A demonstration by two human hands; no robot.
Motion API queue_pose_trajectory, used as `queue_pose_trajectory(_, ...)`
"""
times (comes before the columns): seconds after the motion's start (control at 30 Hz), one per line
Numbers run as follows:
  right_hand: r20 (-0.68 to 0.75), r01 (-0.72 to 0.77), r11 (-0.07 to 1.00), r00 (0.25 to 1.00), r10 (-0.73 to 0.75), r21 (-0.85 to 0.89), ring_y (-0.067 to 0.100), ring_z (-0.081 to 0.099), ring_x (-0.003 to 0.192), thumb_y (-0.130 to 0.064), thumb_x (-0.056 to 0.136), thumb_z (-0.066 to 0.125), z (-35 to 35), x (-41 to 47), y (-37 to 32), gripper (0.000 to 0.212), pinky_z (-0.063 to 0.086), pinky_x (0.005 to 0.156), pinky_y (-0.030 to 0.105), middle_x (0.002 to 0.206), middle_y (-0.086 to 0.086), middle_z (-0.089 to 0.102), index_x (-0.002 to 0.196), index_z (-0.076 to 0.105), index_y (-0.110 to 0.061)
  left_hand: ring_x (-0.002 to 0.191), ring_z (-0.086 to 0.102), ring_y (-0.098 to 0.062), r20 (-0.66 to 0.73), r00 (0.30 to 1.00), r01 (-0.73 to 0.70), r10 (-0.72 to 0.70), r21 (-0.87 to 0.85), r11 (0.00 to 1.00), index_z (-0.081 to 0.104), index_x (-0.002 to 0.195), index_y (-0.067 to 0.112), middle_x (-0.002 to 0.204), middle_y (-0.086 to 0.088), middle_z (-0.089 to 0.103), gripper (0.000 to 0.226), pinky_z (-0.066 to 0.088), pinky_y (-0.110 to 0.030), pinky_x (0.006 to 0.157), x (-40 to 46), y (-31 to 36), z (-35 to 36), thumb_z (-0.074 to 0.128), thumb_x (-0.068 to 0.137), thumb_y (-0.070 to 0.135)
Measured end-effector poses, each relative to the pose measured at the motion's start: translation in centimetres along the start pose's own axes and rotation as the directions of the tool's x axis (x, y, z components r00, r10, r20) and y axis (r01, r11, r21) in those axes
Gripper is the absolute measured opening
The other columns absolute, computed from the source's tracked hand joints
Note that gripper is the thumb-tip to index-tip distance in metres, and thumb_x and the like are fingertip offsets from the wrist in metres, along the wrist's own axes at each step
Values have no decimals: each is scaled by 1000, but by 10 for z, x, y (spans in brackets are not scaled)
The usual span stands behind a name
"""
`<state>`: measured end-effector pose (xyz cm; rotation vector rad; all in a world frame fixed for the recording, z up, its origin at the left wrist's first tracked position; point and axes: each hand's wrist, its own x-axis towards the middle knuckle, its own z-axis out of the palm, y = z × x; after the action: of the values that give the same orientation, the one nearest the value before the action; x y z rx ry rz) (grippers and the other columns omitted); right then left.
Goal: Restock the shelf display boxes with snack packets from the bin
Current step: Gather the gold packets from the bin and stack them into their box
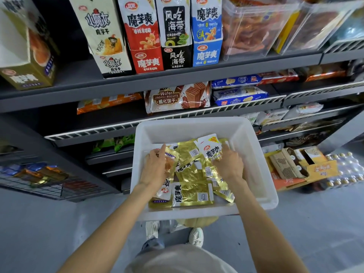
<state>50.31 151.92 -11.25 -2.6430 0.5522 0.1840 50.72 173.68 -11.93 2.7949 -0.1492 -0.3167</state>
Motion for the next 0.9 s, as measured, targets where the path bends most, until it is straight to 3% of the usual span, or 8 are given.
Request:
queue_pose_trajectory(0.07,-81,28,993,997,-19,112,33,66,87,-26,81,70,-11,-3,0,38,52,68,37,92,11,70,114,55,-14,102,58,-25,-33,999,-16,13,-80,997,10,151,16,109,-8,60,91,45,-29,81,-5,3,-6,71,83,19)
queue_pose_trajectory(0.17,-127,103,890,991,-51,445,23,68,74,-25,80,74,-38,-12,-5,24,55,65,37,82,3,72,100,62,-17,88,65,-15,-53,998,17,-44,-422,907,44,137,22,100,3,68,57,50,-24,74,-10,5,-28,68,86,21)
queue_pose_trajectory(0.3,19,31,488,995,-97,872,19,71,80,-16,84,70,-71,-29,-29,18,57,73,39,90,2,74,99,63,-21,85,64,-9,-100,972,17,-211,-872,489,63,99,21,92,8,67,14,48,-13,61,-16,-8,-67,66,86,17)
queue_pose_trajectory(0.37,77,-12,410,987,-143,912,25,70,91,-14,85,68,-73,-30,-45,24,55,83,44,99,6,73,108,63,-14,80,65,-6,-124,953,-22,-278,-939,344,64,96,22,89,8,69,11,49,-13,59,-19,-16,-84,66,87,16)
queue_pose_trajectory(0.43,117,-44,361,976,-184,931,26,68,97,-15,84,68,-72,-32,-64,30,53,89,46,104,7,72,113,61,-12,77,66,-1,-162,937,-72,-310,-957,282,65,95,24,86,11,71,12,51,-15,62,-23,-25,-98,65,87,14)
queue_pose_trajectory(0.57,146,-24,344,932,-332,939,28,67,94,-20,78,69,-71,-40,-105,36,53,88,43,102,9,72,111,63,-9,77,65,3,-319,870,-216,-375,-932,293,67,93,22,79,15,72,12,48,-10,67,-32,-46,-128,65,87,12)
queue_pose_trajectory(0.77,78,120,347,859,-507,930,15,68,77,-25,67,72,-76,-46,-189,35,54,71,28,87,-1,74,99,66,-14,88,65,-4,-611,759,-416,-223,-720,556,60,100,24,93,13,69,10,50,-18,76,-43,-81,-193,59,90,20)
queue_pose_trajectory(0.9,17,193,298,814,-580,935,13,69,84,-29,67,72,-76,-55,-242,37,56,73,28,92,-5,74,103,64,-22,95,66,-15,-688,662,-431,-296,-673,601,48,104,30,102,5,66,23,56,-46,81,-42,-104,-237,63,90,20)
